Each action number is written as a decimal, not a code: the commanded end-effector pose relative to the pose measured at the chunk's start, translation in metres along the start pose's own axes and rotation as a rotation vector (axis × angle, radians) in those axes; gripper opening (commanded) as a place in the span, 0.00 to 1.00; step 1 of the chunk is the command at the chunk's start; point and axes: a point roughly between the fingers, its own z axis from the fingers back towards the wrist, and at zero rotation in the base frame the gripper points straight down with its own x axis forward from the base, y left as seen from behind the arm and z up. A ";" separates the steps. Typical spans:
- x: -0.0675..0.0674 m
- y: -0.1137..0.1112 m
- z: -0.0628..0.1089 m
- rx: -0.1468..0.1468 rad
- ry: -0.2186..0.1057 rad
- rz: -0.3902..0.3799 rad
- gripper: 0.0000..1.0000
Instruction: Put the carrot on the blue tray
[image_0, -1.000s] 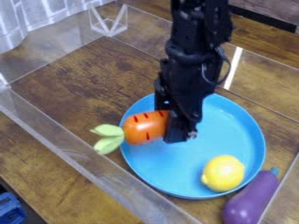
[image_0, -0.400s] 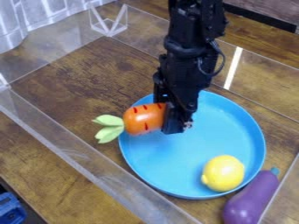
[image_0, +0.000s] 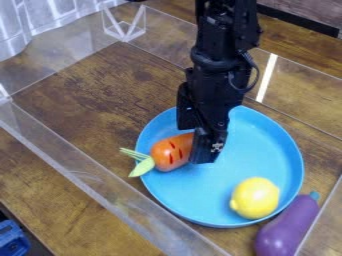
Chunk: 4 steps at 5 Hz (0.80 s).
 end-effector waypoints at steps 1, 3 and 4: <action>0.005 0.010 0.006 0.023 -0.035 0.004 1.00; 0.005 0.013 0.003 0.031 -0.019 -0.013 1.00; 0.004 0.015 0.004 0.037 -0.008 -0.021 1.00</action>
